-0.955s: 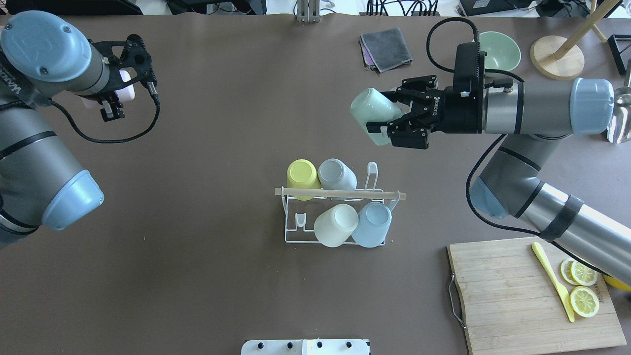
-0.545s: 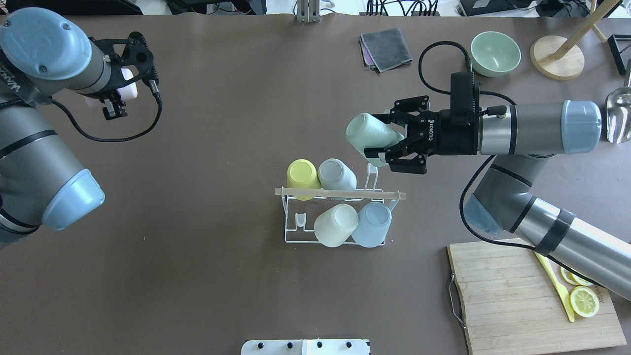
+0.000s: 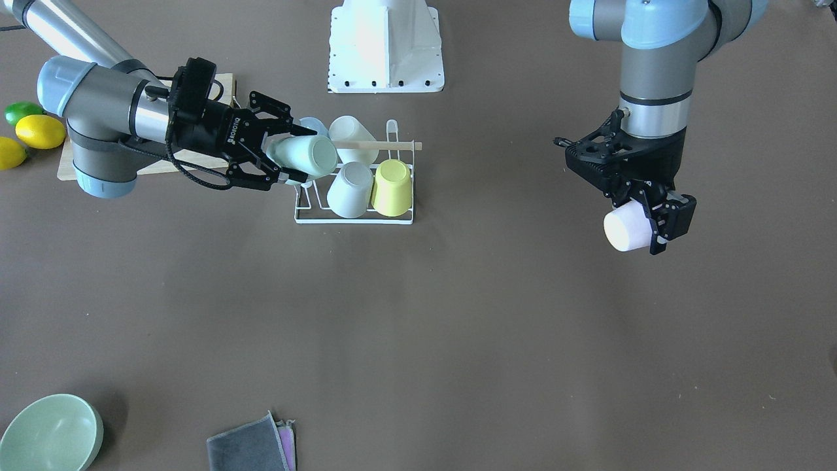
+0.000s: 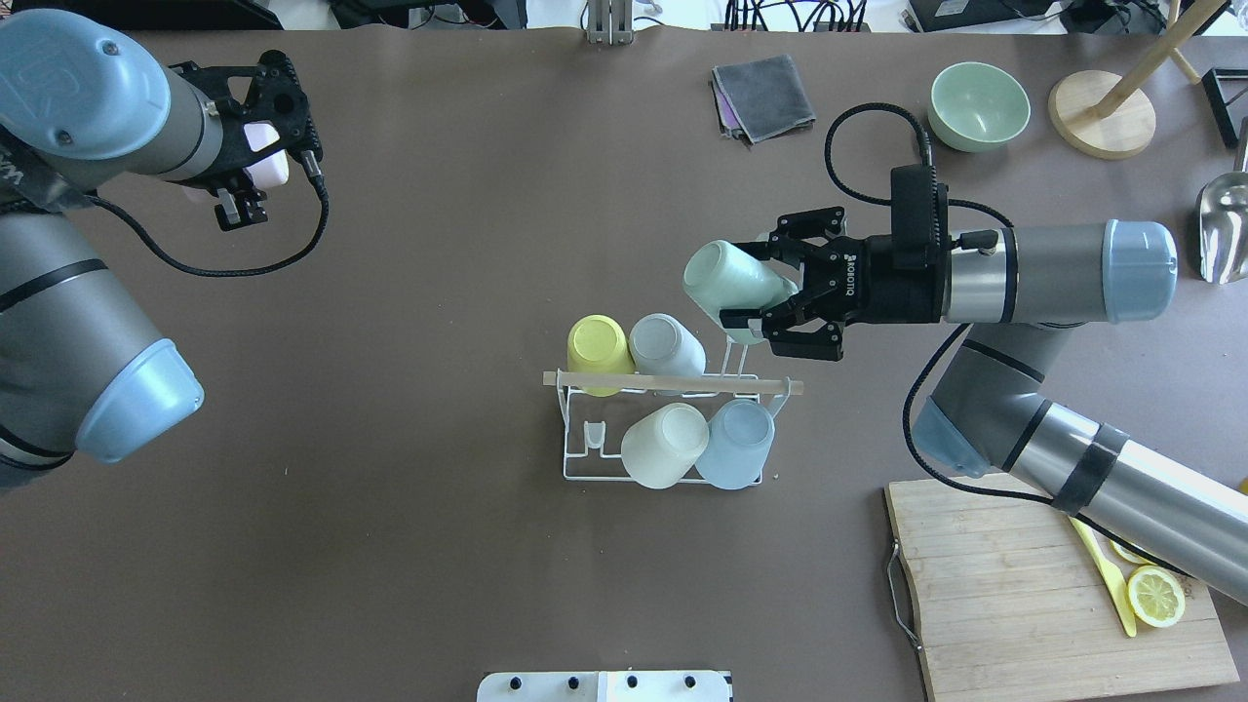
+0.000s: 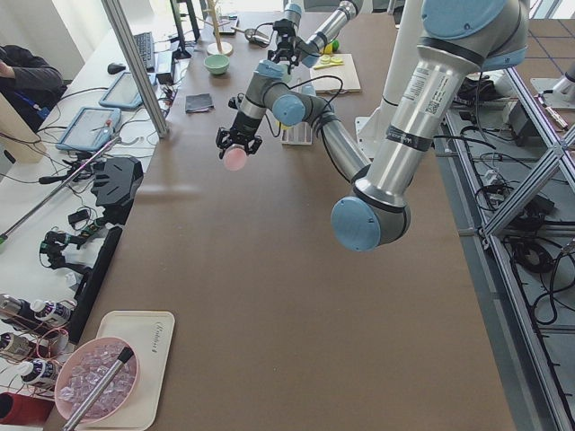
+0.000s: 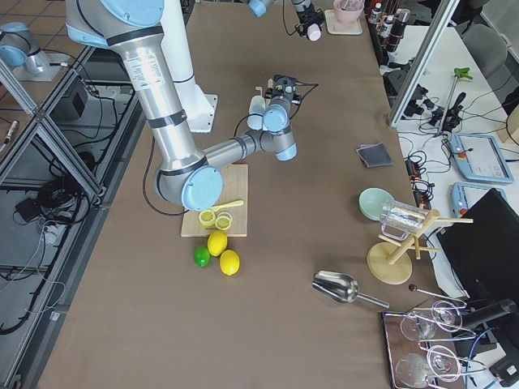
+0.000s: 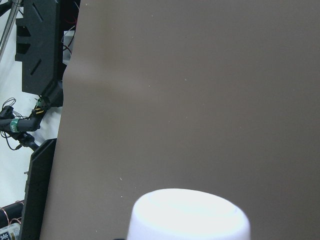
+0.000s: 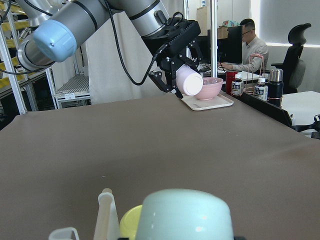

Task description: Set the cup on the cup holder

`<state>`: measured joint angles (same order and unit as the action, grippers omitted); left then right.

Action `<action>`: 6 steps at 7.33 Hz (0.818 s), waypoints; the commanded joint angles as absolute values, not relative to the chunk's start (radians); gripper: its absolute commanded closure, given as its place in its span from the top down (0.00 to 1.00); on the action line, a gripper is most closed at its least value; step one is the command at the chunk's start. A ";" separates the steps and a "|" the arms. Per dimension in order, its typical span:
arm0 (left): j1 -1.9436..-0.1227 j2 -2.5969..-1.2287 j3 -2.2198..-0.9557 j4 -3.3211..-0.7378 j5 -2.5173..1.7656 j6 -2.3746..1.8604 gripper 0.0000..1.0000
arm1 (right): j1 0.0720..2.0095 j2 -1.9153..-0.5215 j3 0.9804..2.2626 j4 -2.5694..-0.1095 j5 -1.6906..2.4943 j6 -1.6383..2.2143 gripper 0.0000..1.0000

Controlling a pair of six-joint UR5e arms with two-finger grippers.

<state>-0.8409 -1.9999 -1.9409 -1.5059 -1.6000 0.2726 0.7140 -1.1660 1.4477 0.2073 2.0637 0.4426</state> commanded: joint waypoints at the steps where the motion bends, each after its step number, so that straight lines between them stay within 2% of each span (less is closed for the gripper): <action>1: -0.836 -1.962 -1.947 -1.633 -1.626 0.235 0.40 | 0.690 -1.163 1.424 0.230 2.025 0.433 0.00; 4: -0.835 -1.933 -2.011 -1.710 -1.666 0.223 0.40 | 0.672 -1.157 1.395 0.270 2.004 0.433 0.00; 6: -0.821 -1.927 -2.010 -1.837 -1.664 0.210 0.38 | 0.657 -1.161 1.390 0.288 1.994 0.433 0.00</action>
<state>-0.8308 -1.9333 -2.0082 -1.7599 -1.6642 0.2185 0.6660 -1.1590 1.3943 0.2746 1.9993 0.4323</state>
